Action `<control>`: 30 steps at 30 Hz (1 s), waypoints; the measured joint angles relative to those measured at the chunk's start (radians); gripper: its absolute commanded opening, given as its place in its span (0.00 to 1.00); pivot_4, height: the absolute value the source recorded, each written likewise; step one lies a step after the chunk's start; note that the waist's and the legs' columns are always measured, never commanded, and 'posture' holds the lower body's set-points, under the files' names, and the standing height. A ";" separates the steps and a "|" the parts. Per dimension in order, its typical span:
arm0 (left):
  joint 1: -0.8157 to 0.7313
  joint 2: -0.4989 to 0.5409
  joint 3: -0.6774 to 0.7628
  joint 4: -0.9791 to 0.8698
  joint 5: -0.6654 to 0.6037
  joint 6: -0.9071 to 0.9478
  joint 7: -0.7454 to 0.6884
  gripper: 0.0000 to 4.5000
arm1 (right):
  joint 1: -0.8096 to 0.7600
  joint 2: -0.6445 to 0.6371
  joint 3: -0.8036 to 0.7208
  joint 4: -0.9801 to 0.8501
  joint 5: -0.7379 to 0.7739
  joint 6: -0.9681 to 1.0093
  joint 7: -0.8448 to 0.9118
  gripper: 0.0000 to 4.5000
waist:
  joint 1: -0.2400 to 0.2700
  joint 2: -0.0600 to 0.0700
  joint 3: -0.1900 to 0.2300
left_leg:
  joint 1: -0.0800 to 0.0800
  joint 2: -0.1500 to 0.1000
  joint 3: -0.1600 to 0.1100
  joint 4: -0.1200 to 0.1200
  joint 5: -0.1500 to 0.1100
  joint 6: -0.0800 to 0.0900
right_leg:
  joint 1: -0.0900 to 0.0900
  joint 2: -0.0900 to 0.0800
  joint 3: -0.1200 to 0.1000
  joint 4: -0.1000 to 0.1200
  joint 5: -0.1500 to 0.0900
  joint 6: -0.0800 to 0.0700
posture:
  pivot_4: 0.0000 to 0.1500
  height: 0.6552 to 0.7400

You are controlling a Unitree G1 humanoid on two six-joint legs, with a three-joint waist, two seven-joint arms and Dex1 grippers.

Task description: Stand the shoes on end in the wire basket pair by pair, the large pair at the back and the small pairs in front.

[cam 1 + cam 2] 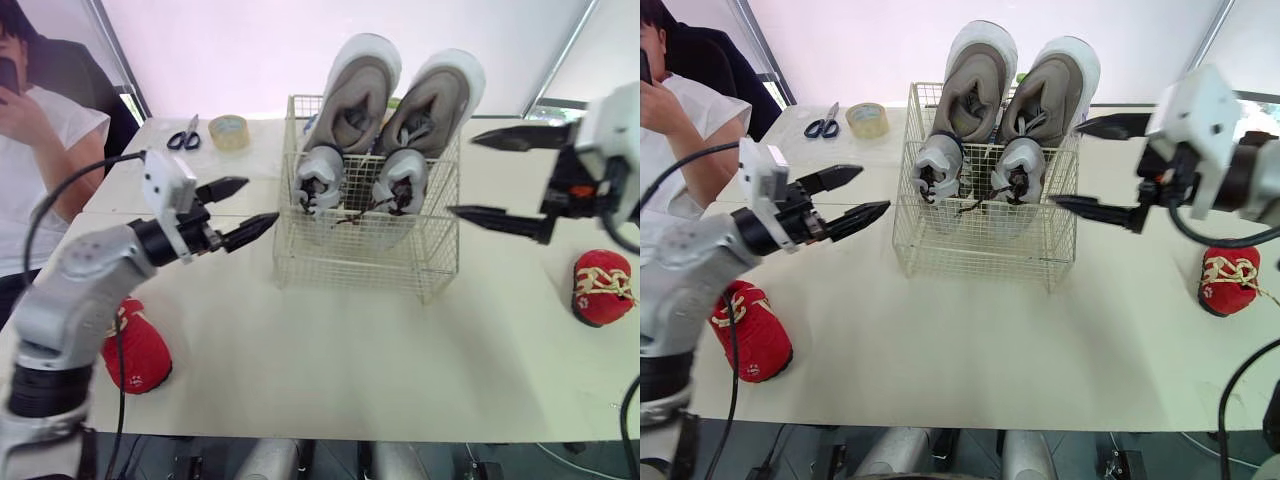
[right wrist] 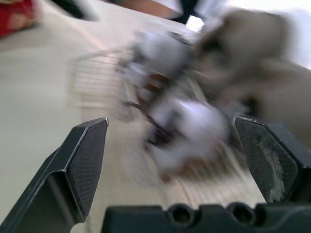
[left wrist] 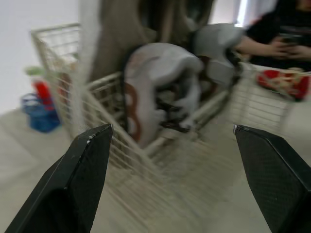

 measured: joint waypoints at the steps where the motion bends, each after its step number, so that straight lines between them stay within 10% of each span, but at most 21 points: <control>1: -0.027 0.024 -0.002 0.010 -0.045 0.048 -0.042 0.91 | 0.040 0.000 -0.037 0.001 -0.011 0.017 -0.029 1.00 | 0.002 0.000 0.000 | 0.000 0.000 0.000 0.000 0.000 0.000 | 0.000 0.000 0.000 0.000 0.000 0.000 | 1.00 1.00; 15: -0.210 -0.071 -0.145 0.112 -0.105 0.132 -0.292 0.91 | 0.564 0.205 -0.327 0.179 -0.337 0.171 -0.466 1.00 | -0.007 0.002 0.000 | 0.000 0.000 0.003 -0.005 0.002 -0.002 | 0.002 -0.002 0.003 -0.001 -0.001 -0.002 | 1.00 1.00; 30: -0.196 -0.128 -0.146 0.079 -0.074 0.126 -0.240 0.91 | 0.415 0.377 -0.397 0.388 -0.243 0.254 -0.593 1.00 | -0.010 0.003 0.000 | 0.001 0.001 0.003 -0.005 0.002 -0.002 | 0.003 -0.002 0.003 -0.001 -0.001 -0.003 | 1.00 1.00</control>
